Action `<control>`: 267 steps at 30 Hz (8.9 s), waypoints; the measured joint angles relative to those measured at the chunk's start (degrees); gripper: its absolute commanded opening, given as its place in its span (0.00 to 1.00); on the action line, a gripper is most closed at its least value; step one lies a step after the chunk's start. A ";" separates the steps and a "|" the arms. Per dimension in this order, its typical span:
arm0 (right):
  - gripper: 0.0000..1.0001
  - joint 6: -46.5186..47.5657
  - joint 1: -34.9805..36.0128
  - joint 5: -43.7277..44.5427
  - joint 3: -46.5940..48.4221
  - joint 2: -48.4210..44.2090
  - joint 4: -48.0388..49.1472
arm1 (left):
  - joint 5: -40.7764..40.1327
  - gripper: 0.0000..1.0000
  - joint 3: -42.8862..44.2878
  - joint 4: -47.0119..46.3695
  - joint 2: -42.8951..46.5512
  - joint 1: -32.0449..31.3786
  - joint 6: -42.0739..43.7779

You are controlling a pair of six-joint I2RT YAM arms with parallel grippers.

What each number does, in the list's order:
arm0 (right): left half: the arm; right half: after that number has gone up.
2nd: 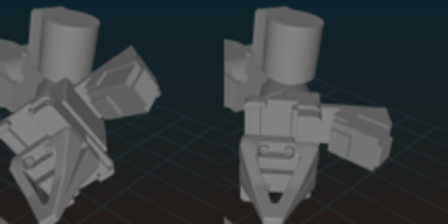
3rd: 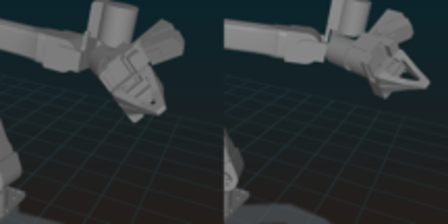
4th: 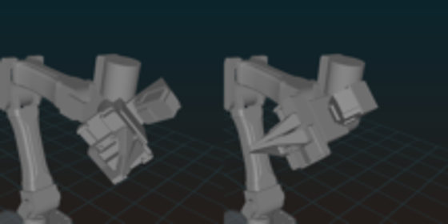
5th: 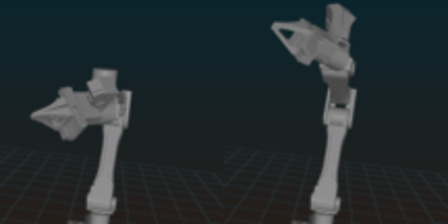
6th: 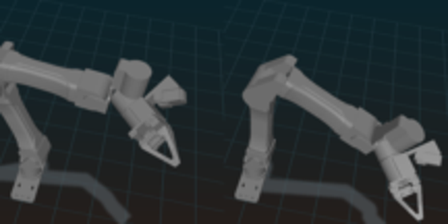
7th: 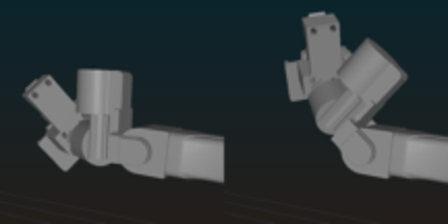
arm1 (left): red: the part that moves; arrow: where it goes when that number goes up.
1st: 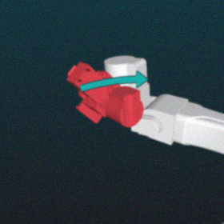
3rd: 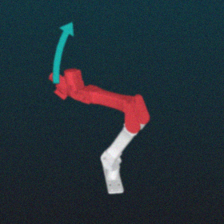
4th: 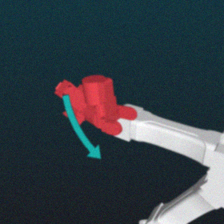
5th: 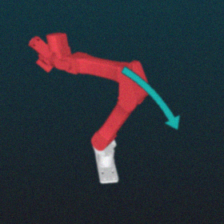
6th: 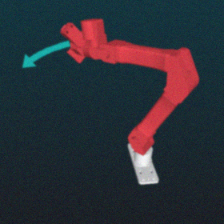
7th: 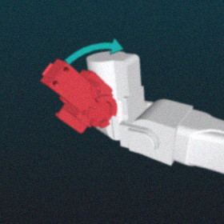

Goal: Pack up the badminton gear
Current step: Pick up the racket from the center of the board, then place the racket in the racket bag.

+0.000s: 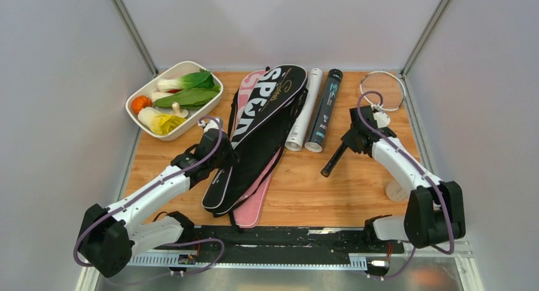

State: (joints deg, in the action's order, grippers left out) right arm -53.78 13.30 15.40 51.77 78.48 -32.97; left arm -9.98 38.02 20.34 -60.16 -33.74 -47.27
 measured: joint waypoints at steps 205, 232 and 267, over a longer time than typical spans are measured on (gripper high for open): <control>0.00 -7.96 24.17 -33.53 2.32 26.91 60.98 | 24.46 0.00 -9.60 -18.45 0.79 0.39 8.02; 0.65 -1.42 30.08 -17.84 16.87 36.35 47.08 | 21.49 0.00 -14.34 -20.85 7.43 0.85 -1.07; 1.00 0.24 30.21 -28.76 -15.43 5.01 48.78 | 25.79 0.47 -14.67 -18.86 7.30 0.33 -3.91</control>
State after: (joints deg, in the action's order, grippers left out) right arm -53.54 43.51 -13.37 36.34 83.48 15.81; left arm 15.81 23.35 1.48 -52.86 -33.41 -51.18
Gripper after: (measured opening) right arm 0.998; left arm 0.532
